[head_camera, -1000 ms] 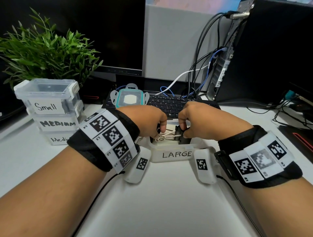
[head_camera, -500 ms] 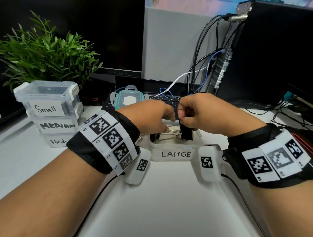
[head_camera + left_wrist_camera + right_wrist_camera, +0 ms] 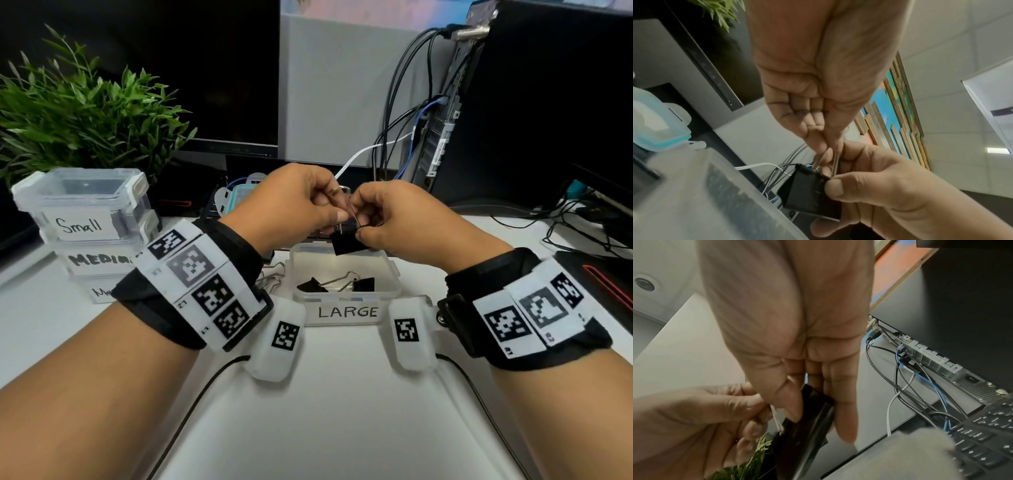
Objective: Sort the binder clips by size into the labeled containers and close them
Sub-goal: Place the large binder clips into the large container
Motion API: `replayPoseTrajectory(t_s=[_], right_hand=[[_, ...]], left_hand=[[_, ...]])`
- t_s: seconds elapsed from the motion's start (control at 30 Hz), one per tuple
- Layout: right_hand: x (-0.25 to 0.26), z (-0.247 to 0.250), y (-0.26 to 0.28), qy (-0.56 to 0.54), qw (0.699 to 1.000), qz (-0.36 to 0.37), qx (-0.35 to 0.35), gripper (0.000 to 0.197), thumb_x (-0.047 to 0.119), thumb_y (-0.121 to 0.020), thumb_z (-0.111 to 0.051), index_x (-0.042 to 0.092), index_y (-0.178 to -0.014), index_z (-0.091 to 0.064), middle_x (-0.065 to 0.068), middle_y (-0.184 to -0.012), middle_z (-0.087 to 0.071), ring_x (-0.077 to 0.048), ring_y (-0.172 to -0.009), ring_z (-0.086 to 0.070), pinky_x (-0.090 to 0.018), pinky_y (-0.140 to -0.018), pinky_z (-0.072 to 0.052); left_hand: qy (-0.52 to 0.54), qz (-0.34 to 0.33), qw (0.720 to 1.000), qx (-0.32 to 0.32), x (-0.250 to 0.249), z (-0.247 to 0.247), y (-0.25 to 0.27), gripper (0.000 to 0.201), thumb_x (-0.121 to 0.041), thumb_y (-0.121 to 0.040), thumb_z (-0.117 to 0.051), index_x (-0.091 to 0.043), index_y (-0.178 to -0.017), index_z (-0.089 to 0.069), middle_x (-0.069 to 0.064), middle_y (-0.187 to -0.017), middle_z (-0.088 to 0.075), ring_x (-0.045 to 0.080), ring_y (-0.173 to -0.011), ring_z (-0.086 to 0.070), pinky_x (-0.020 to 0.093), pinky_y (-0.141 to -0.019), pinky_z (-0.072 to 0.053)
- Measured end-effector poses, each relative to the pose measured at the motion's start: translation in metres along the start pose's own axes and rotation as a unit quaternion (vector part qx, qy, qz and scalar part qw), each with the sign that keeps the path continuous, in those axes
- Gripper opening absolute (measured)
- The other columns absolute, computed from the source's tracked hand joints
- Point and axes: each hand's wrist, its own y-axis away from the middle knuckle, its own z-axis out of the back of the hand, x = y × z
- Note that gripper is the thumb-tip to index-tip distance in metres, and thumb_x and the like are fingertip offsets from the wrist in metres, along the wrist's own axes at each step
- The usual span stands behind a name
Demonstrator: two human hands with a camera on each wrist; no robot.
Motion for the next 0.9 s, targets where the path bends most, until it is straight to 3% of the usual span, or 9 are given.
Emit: replayPoseTrajectory(t_s=[0.13,0.2,0.27,0.37,0.5,0.6,0.7,0.8,0.9], right_hand=[[-0.004,-0.001,-0.001,0.007,1.000,-0.017,0.000,0.026,0.007,-0.081,-0.066,0.024,-0.065,-0.056,0.008,-0.061,-0.053,0.000,-0.047,-0.048,-0.011,-0.047,-0.040],[-0.005,-0.001,-0.002,-0.011,0.999,-0.036,-0.007,0.023,0.006,-0.079,-0.069,0.023,-0.067,-0.060,0.008,-0.061,-0.055,0.001,-0.046,-0.049,-0.011,-0.047,-0.043],[-0.006,0.000,-0.003,-0.037,0.998,-0.048,-0.017,0.013,0.009,-0.076,-0.074,0.016,-0.073,-0.065,0.004,-0.065,-0.059,-0.005,-0.054,-0.052,-0.020,-0.056,-0.048],[-0.004,0.000,-0.004,-0.102,0.993,-0.050,-0.022,0.012,0.010,-0.077,-0.076,0.013,-0.074,-0.065,-0.005,-0.069,-0.065,-0.010,-0.058,-0.057,-0.024,-0.061,-0.052],[-0.002,-0.004,-0.004,-0.199,0.979,-0.050,-0.020,0.010,0.003,-0.079,-0.073,0.007,-0.079,-0.063,-0.014,-0.073,-0.070,-0.017,-0.062,-0.068,-0.028,-0.063,-0.059],[-0.004,-0.006,-0.005,-0.217,0.974,-0.060,0.006,0.012,0.000,-0.079,-0.072,0.005,-0.084,-0.062,-0.009,-0.070,-0.068,-0.015,-0.062,-0.068,-0.028,-0.065,-0.060],[-0.008,-0.007,-0.006,-0.103,0.992,-0.071,0.031,0.013,0.008,-0.080,-0.073,0.013,-0.083,-0.061,-0.001,-0.073,-0.066,-0.013,-0.066,-0.063,-0.021,-0.063,-0.054],[-0.008,-0.006,-0.003,0.098,0.993,-0.042,0.050,0.007,0.019,-0.080,-0.073,0.021,-0.083,-0.067,0.010,-0.080,-0.059,-0.011,-0.083,-0.057,-0.011,-0.064,-0.041],[-0.009,-0.007,-0.001,0.190,0.967,-0.059,0.157,0.021,0.033,-0.077,-0.075,0.036,-0.098,-0.069,0.004,-0.118,-0.046,-0.017,-0.117,-0.039,-0.036,-0.098,-0.042]], left_hand=[[-0.002,-0.011,1.000,0.021,0.000,-0.005,0.001,0.013,-0.004,-0.084,-0.067,-0.012,-0.094,-0.064,0.011,-0.081,-0.071,0.021,-0.079,-0.070,0.042,-0.084,-0.056],[-0.025,-0.019,0.999,0.022,0.000,-0.007,0.002,0.017,-0.009,-0.084,-0.067,-0.014,-0.100,-0.063,0.009,-0.082,-0.070,0.023,-0.080,-0.069,0.039,-0.084,-0.055],[-0.055,-0.028,0.998,0.017,-0.001,-0.009,0.003,0.017,-0.016,-0.083,-0.069,-0.019,-0.099,-0.063,0.007,-0.085,-0.069,0.024,-0.080,-0.065,0.033,-0.082,-0.054],[-0.109,-0.026,0.994,0.014,0.002,-0.010,0.002,0.019,-0.022,-0.081,-0.072,-0.024,-0.097,-0.063,-0.008,-0.085,-0.063,0.009,-0.076,-0.060,0.019,-0.074,-0.048],[-0.167,-0.004,0.986,0.022,0.008,-0.008,0.000,0.015,-0.021,-0.081,-0.071,-0.023,-0.089,-0.059,-0.005,-0.091,-0.066,0.015,-0.087,-0.062,0.031,-0.082,-0.051],[-0.182,0.014,0.983,0.029,0.009,-0.004,-0.001,0.012,-0.018,-0.082,-0.069,-0.024,-0.083,-0.059,-0.005,-0.086,-0.065,0.016,-0.085,-0.062,0.024,-0.075,-0.048],[-0.212,0.018,0.977,-0.011,0.009,0.004,0.000,0.007,-0.021,-0.084,-0.067,-0.025,-0.087,-0.062,-0.009,-0.084,-0.061,0.009,-0.077,-0.055,0.010,-0.069,-0.040],[-0.222,0.021,0.974,-0.033,0.011,0.010,-0.001,0.007,-0.023,-0.085,-0.067,-0.028,-0.088,-0.065,-0.006,-0.092,-0.065,0.011,-0.083,-0.057,0.024,-0.077,-0.046],[-0.232,0.023,0.972,-0.019,0.008,0.010,0.000,0.008,-0.023,-0.085,-0.067,-0.030,-0.087,-0.065,-0.007,-0.091,-0.065,0.011,-0.087,-0.058,0.026,-0.078,-0.047]])
